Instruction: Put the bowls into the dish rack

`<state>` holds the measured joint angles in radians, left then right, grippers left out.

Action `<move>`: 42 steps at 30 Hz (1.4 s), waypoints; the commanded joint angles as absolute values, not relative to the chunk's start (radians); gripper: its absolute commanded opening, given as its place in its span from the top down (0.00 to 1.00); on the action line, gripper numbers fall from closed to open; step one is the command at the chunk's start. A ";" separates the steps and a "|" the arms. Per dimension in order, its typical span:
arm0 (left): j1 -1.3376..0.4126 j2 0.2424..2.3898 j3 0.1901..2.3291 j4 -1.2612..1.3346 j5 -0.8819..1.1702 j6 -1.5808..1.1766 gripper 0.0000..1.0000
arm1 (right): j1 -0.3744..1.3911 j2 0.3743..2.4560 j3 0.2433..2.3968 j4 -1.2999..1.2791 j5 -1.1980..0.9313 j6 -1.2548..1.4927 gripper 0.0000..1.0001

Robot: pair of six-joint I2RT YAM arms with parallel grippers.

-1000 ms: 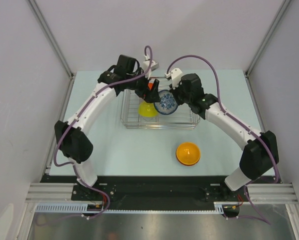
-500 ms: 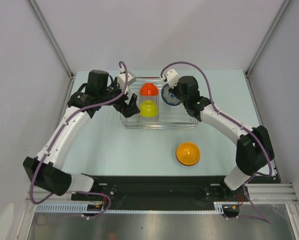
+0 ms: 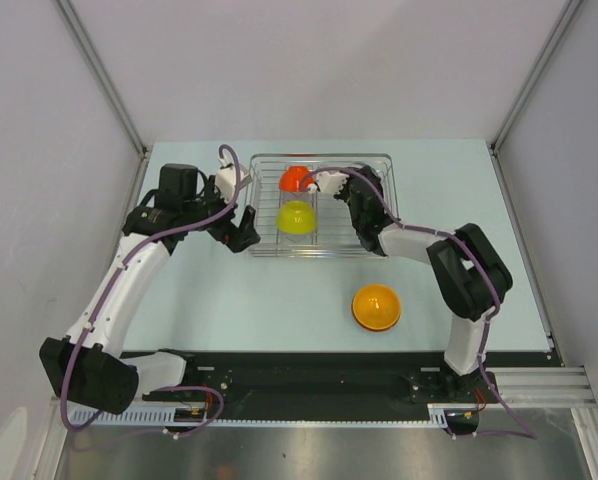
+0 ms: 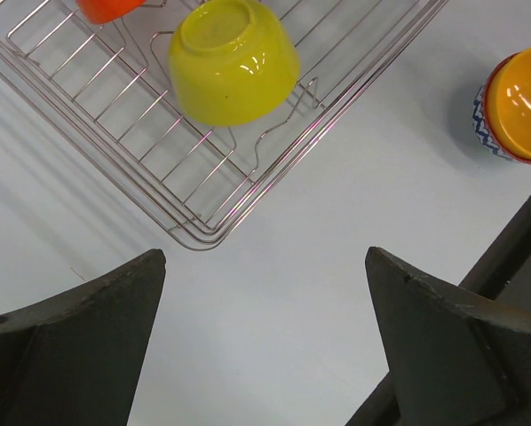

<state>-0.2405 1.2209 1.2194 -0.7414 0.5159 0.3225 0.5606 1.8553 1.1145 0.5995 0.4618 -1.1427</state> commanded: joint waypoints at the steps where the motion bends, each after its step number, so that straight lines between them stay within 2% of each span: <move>1: -0.224 1.190 1.227 -0.716 0.528 0.351 0.00 | 0.558 1.913 1.100 0.991 0.465 -1.406 1.00; 9: -0.209 1.178 1.209 -0.715 0.532 0.354 0.00 | 0.545 2.029 1.100 1.166 0.413 -1.572 1.00; 18: -0.204 1.166 1.220 -0.726 0.534 0.356 0.00 | 0.519 2.108 1.124 1.218 0.362 -1.635 1.00; 28: -0.198 1.146 1.184 -0.712 0.529 0.371 0.00 | 0.511 2.152 1.135 1.216 0.337 -1.651 1.00; 38: -0.175 1.154 1.181 -0.707 0.552 0.380 0.00 | 0.518 2.088 1.078 1.106 0.302 -1.629 1.00; 42: -0.173 1.154 1.186 -0.706 0.554 0.379 0.00 | 0.520 2.057 1.077 1.031 0.295 -1.605 0.93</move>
<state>-0.1825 1.1706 1.1893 -0.7387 0.5266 0.3599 0.5083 2.1300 1.0893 1.0382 0.3367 -1.6043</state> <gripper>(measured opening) 0.996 0.044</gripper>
